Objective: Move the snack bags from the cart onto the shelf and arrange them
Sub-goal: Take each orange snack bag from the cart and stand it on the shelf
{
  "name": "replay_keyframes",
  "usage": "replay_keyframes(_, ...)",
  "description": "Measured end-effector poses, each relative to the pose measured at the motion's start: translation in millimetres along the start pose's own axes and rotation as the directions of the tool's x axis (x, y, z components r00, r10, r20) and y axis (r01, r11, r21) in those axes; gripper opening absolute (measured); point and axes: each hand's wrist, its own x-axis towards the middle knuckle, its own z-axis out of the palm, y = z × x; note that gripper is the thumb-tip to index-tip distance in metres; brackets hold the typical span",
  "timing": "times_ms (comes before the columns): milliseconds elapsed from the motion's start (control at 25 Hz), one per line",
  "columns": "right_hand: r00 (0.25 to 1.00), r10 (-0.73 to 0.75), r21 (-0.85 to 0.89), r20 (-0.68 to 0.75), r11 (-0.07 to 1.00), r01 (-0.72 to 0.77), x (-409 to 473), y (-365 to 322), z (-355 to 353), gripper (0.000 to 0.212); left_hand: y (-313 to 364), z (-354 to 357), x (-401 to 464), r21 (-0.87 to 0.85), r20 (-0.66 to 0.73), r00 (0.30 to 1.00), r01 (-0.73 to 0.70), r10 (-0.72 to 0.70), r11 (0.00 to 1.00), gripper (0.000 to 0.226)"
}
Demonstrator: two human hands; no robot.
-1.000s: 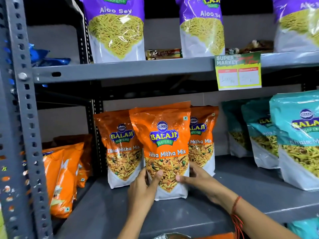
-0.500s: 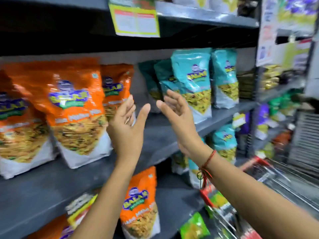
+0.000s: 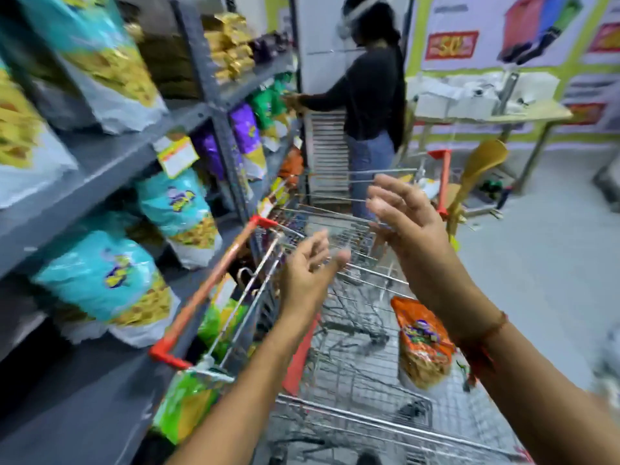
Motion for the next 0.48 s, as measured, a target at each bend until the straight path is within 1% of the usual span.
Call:
replay_keyframes(80,0.985,0.111,-0.112,-0.129,0.986,-0.126,-2.1,48.6,-63.1,0.05,-66.2,38.1,14.4,0.101,0.107,0.977,0.174,-0.185,0.98,0.058)
replay_keyframes(160,0.936,0.228,-0.182,-0.27,0.942,-0.282,-9.4,107.7,-123.5,0.056,-135.0,72.9,25.2,0.169,0.19,0.915,0.327,-0.356,0.93,0.057)
replay_keyframes(240,0.839,0.344,-0.211,-0.421,0.863,-0.46,-26.7,173.5,-175.4,0.06,-203.6,104.5,31.5,0.244,0.241,0.821,0.465,-0.518,0.851,0.049)
replay_keyframes(280,0.787,0.39,-0.222,-0.477,0.814,-0.538,-37.0,205.7,-198.7,0.065,-238.0,120.1,33.4,0.299,0.261,0.767,0.514,-0.587,0.804,0.052)
replay_keyframes(360,0.697,0.484,-0.23,-0.528,0.709,-0.667,-61.4,258.4,-228.8,0.079,-291.1,138.3,33.4,0.391,0.272,0.672,0.576,-0.688,0.718,0.07)
replay_keyframes(400,0.635,0.542,-0.229,-0.55,0.633,-0.739,-72.9,286.6,-245.1,0.087,-318.9,148.4,35.8,0.429,0.259,0.627,0.606,-0.734,0.669,0.081)
replay_keyframes(440,0.556,0.598,-0.225,-0.578,0.538,-0.812,-83.1,316.6,-263.3,0.094,-349.5,159.4,38.5,0.475,0.251,0.581,0.624,-0.775,0.621,0.09)
replay_keyframes(480,0.491,0.637,-0.229,-0.594,0.451,-0.862,-93.7,343.1,-279.0,0.097,-377.4,167.7,39.2,0.517,0.257,0.537,0.625,-0.803,0.584,0.097)
